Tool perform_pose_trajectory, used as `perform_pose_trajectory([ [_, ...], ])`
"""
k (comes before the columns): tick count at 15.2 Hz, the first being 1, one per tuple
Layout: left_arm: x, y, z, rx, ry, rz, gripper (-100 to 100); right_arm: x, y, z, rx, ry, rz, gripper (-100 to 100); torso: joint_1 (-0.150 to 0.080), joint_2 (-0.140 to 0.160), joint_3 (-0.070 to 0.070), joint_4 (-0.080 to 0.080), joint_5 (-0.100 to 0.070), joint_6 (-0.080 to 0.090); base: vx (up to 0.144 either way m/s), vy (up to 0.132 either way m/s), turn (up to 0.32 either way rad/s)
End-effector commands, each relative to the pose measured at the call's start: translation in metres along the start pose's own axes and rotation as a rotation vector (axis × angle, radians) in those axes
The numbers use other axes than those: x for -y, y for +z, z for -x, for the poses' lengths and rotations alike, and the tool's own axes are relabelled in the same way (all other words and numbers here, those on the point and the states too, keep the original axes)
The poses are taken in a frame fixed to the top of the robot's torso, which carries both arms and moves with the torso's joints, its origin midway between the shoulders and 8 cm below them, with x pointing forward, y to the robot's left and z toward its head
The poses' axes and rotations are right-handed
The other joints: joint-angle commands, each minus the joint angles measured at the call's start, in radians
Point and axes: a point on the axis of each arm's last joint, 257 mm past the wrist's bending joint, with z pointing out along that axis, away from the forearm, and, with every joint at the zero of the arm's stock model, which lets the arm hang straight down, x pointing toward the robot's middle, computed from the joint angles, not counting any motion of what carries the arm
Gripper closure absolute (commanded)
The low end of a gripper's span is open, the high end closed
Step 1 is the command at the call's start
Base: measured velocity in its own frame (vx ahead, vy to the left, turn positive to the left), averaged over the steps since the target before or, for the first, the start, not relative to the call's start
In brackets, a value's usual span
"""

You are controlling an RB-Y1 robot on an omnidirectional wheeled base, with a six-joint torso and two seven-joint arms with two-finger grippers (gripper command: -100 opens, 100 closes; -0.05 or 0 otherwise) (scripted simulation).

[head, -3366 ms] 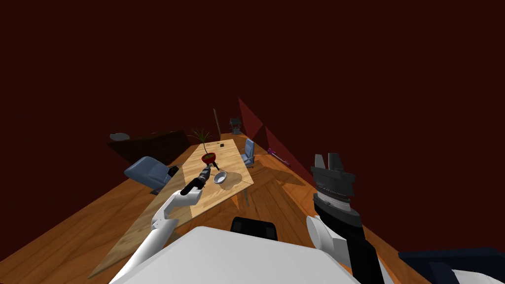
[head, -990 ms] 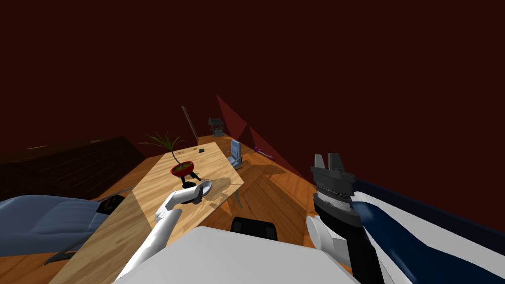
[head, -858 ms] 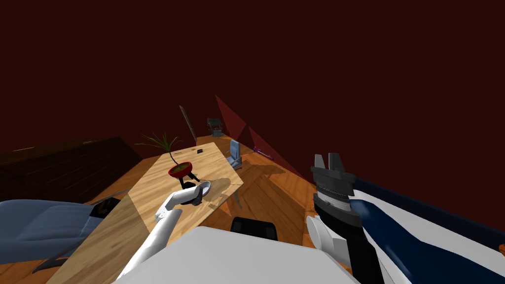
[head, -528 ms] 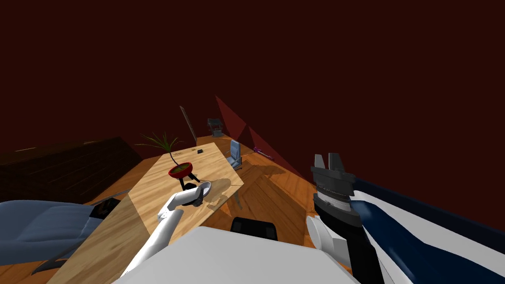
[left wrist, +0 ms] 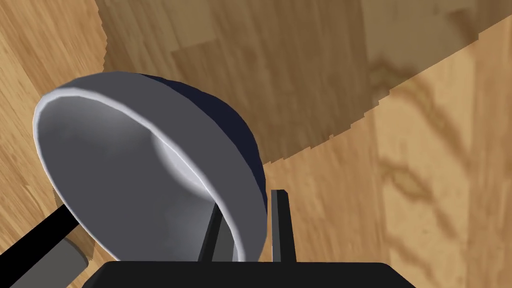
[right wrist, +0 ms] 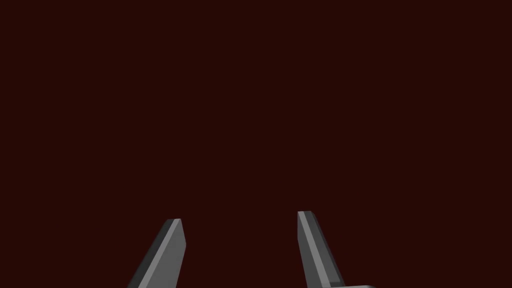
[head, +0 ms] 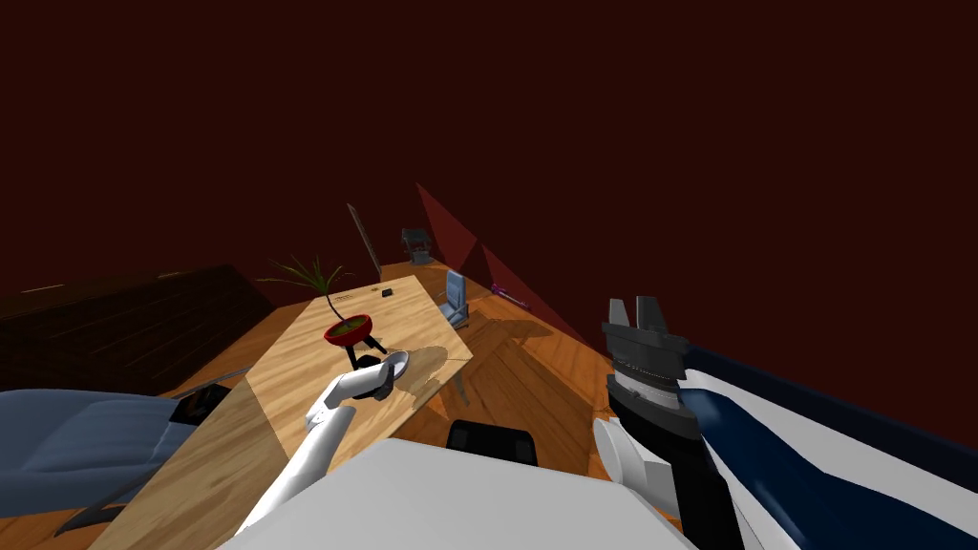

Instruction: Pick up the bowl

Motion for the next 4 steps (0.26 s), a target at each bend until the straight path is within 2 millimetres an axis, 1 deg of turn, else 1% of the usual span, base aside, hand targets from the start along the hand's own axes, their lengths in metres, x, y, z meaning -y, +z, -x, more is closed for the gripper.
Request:
perform_pose_trajectory([
  [1,0.0049,-0.0068,0.0015,0.001,-0.003,0.001,100,0.0,0.0,0.0,0.0,0.0,0.0,0,0.0,0.0,0.0,0.0,0.0,0.0,-0.032,-0.034,-0.021],
  [3,0.0082,-0.0123,0.0031,0.001,-0.004,0.002,100,0.0,0.0,0.0,0.0,0.0,0.0,0,-0.002,0.002,0.001,0.001,-0.001,0.0,-0.031,-0.033,-0.013],
  [4,0.0062,-0.0082,0.0021,0.001,-0.003,0.0,100,0.0,0.0,0.0,0.0,0.0,0.0,0,-0.002,0.002,0.001,0.001,-0.001,0.0,-0.018,-0.02,-0.003],
])
